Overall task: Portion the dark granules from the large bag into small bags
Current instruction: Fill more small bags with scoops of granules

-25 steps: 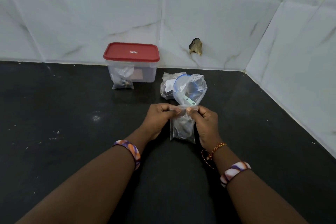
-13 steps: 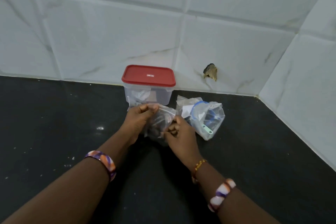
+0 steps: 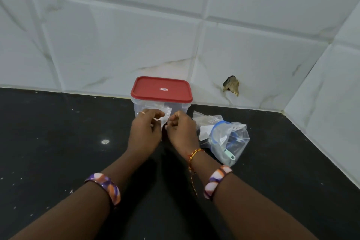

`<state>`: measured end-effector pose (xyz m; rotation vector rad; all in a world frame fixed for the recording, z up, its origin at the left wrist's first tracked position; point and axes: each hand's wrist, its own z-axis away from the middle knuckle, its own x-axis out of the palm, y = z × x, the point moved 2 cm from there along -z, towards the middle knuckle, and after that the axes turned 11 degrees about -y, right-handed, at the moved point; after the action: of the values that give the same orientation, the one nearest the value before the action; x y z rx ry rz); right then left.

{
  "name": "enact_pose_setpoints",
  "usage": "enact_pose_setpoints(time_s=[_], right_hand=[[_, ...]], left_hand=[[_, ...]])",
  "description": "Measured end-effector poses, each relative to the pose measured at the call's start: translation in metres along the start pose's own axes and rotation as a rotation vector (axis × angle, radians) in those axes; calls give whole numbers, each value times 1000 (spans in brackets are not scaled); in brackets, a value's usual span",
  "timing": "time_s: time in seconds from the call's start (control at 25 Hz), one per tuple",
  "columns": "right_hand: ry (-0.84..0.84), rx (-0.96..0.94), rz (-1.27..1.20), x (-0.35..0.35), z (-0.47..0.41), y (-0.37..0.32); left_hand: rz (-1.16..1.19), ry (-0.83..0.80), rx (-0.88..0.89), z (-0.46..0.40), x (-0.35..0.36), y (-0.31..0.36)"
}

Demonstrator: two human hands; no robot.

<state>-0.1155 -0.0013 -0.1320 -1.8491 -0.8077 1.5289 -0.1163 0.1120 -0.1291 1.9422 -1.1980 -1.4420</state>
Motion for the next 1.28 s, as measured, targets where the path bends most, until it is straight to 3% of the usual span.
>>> enact_pose_setpoints(time_s=[0.12, 0.28, 0.4, 0.52, 0.68, 0.8, 1.0, 1.08, 1.16, 1.28], right_hand=[[66, -80, 98, -52, -11, -8], [131, 2, 234, -125, -49, 17], [-91, 259, 238, -149, -77, 64], [-388, 395, 150, -144, -90, 101], [-434, 390, 44, -122, -107, 124], [-430, 338, 97, -111, -114, 130], [-5, 181, -185, -132, -106, 124], [33, 115, -291, -153, -100, 109], [2, 35, -342, -171, -93, 91], [-47, -71, -330, -189, -76, 62]], left_hand=[[19, -158, 56, -28, 20, 33], [24, -465, -103, -67, 63, 63], [-51, -584, -249, -84, 93, 64], [-87, -661, -330, -91, 116, 55], [-10, -752, -395, -89, 129, 47], [-44, -750, -401, -87, 130, 42], [-84, -689, -347, -81, 126, 37], [-92, -682, -340, -77, 120, 46], [-57, -578, -337, -76, 110, 62], [201, -306, -299, -81, 84, 94]])
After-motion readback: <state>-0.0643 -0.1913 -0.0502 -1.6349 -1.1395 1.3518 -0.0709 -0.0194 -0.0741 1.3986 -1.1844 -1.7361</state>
